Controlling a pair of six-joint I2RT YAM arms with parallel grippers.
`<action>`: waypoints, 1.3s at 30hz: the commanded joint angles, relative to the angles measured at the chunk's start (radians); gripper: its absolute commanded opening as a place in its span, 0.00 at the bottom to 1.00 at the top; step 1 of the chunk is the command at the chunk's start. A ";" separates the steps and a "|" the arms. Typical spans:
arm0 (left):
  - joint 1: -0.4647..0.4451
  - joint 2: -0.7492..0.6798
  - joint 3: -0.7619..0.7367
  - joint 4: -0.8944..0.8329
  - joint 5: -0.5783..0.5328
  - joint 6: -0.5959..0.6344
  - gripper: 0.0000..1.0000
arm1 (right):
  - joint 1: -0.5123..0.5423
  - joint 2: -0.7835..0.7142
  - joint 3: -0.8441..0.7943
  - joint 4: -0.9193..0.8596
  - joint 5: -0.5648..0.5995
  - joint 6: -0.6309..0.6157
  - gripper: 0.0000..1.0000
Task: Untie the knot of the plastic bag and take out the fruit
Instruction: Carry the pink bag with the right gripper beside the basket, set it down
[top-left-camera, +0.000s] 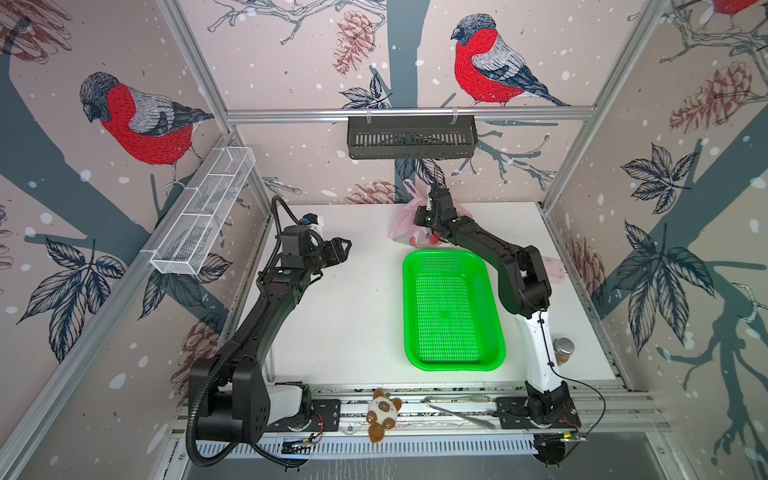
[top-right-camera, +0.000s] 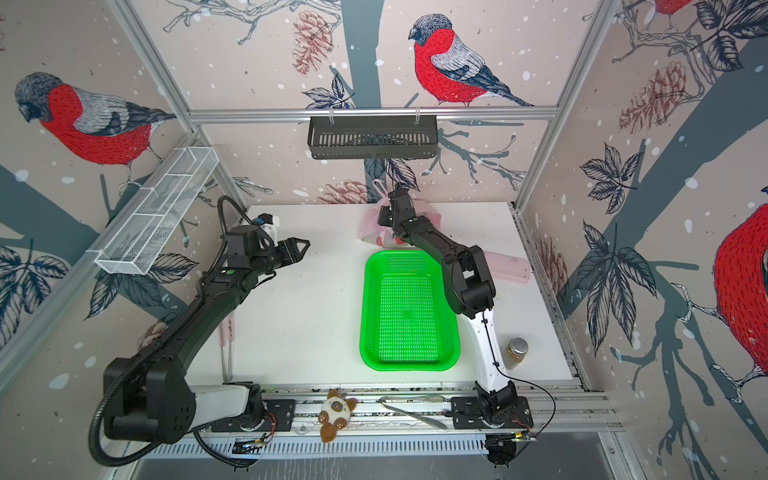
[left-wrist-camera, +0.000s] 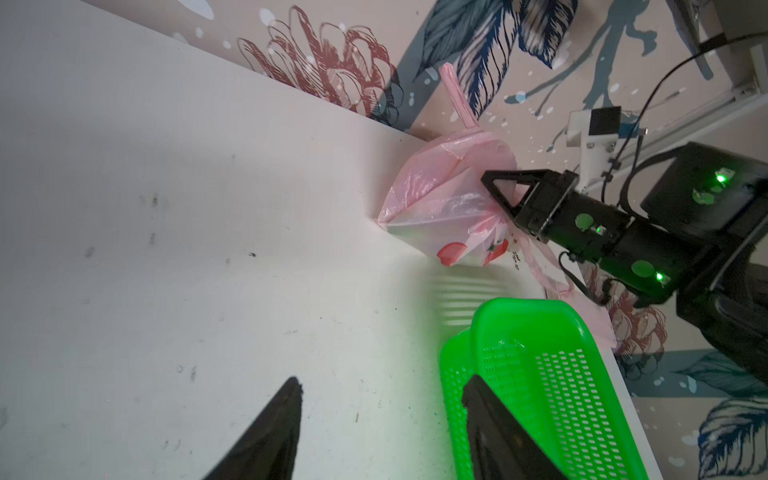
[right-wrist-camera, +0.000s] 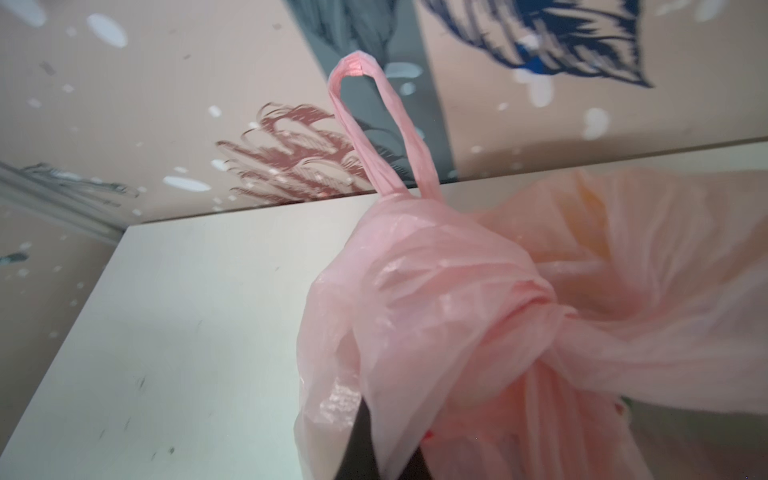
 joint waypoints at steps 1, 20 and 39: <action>0.047 -0.044 -0.010 -0.019 -0.023 -0.034 0.63 | 0.071 0.007 0.028 0.008 -0.090 -0.055 0.05; 0.220 -0.206 -0.052 -0.110 0.064 -0.056 0.66 | 0.458 -0.258 -0.364 -0.035 -0.092 -0.101 0.18; 0.216 0.081 0.055 -0.115 0.218 -0.015 0.67 | 0.609 -0.383 -0.345 -0.227 0.248 -0.076 0.53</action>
